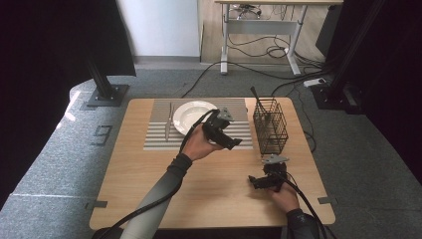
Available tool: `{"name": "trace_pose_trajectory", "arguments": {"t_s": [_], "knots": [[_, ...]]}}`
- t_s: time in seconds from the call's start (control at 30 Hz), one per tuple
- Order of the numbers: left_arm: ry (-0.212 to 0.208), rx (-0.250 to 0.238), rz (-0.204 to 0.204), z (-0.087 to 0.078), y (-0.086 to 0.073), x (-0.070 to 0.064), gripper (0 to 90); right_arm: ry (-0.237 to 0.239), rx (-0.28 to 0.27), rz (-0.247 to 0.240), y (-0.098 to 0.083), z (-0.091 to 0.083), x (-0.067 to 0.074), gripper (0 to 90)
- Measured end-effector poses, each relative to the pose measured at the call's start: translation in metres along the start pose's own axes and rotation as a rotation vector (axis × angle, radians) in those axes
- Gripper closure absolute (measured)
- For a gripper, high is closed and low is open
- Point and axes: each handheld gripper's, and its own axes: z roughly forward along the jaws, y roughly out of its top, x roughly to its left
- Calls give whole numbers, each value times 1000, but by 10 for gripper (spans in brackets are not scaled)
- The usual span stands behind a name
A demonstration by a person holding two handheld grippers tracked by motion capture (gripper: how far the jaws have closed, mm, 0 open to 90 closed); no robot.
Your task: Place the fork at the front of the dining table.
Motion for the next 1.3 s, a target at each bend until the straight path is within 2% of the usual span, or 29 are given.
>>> {"name": "trace_pose_trajectory", "arguments": {"t_s": [0.3, 0.5, 0.63, 0.93, 1.1, 1.23, 1.3], "knots": [[-6, 11, 27, 18, 26, 3, 125, 2, 1, -1, 0, 0, 0, 0], [-21, 15, 8, 35, 42, 9, 141, 2, 0, -2, 0, 0, 1, 0], [-18, 29, 13, 45, 50, 10, 151, 4, -1, -2, 0, 0, 1, 0], [-22, 35, -3, 63, 63, 14, 221, 8, -2, -10, 0, 0, 1, 0], [-21, 45, -13, 72, 67, 17, 335, 10, -2, -15, 0, 0, 1, 0], [-29, 36, -47, 77, 69, 22, 448, 11, -2, -16, 0, 0, 1, 0], [-50, 28, -71, 79, 69, 24, 520, 12, -2, -17, 0, 0, 1, 0]]}}
